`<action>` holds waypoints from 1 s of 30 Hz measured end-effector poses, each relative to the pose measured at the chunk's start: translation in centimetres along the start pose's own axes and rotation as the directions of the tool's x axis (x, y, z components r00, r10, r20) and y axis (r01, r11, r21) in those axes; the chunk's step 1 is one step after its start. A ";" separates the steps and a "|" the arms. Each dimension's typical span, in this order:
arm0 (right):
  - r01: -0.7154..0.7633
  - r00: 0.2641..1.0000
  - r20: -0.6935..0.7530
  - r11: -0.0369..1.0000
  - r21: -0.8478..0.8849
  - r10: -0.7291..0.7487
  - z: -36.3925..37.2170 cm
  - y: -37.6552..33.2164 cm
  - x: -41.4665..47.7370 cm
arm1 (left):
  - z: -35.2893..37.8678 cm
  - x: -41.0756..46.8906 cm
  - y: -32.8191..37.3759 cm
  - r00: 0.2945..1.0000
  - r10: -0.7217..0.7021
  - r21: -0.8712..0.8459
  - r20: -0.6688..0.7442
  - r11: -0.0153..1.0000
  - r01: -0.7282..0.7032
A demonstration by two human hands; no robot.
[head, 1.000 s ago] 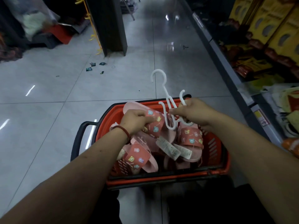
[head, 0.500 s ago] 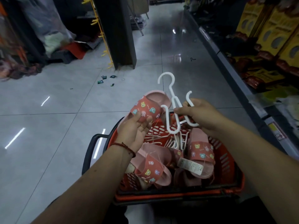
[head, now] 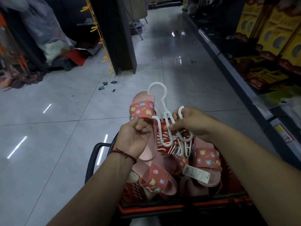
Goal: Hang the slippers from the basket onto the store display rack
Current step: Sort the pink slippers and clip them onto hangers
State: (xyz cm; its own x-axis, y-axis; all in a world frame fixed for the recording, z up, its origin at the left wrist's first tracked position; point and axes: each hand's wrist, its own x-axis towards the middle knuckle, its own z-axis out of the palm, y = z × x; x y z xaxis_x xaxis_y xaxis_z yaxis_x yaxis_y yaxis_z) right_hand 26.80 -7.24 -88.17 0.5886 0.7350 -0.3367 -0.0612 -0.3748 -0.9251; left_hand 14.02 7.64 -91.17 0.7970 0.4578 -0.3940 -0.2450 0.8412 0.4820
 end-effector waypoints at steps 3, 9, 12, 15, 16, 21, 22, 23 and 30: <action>-0.045 0.986 0.166 0.998 0.050 0.036 0.0 -0.1 -0.1 | 0.0 -0.1 0.6 1.000 0.018 -0.052 0.021 0.999 -0.017; -0.045 0.996 -0.077 0.994 0.097 0.053 1.6 1.2 1.6 | 0.8 -0.8 0.0 0.999 -0.025 -0.026 0.023 0.999 0.026; -0.079 0.988 -0.118 0.978 0.193 0.103 1.9 1.5 2.3 | 1.5 -1.5 -0.9 0.996 -0.078 0.018 0.045 0.997 0.077; -0.021 0.981 -0.177 0.957 0.288 0.075 1.9 1.3 2.6 | 1.7 -1.9 -1.5 0.991 -0.119 0.091 0.055 0.989 0.114; 0.024 0.975 -0.215 0.941 0.337 0.052 1.9 1.2 2.7 | 1.6 -1.8 -1.5 0.991 -0.120 0.095 0.052 0.989 0.115; 0.172 0.937 -0.335 0.969 0.178 -0.104 2.2 0.5 2.9 | 1.6 -1.5 -1.4 0.998 -0.057 0.165 -0.015 0.985 0.058; 0.187 0.924 -0.352 0.979 0.078 -0.148 2.4 0.6 3.1 | 1.7 -1.6 -1.5 0.998 -0.050 0.202 -0.033 0.978 0.055; 0.201 0.911 -0.362 0.979 -0.034 -0.200 2.4 0.9 3.2 | 1.8 -1.7 -1.6 0.997 -0.047 0.245 -0.054 0.968 0.058; 0.242 0.848 -0.492 0.970 0.028 -0.197 1.9 0.9 3.2 | 1.3 -1.8 -2.9 0.972 -0.069 0.572 -0.226 0.798 0.189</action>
State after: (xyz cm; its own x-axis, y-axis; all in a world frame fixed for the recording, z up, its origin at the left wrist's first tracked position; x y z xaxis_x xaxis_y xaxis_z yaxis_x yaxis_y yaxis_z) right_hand 27.11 -4.17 -90.45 0.9077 0.4192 -0.0165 0.0608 -0.1702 -0.9835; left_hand 14.04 4.04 -90.80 0.6668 0.4520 -0.5925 0.2708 0.5937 0.7577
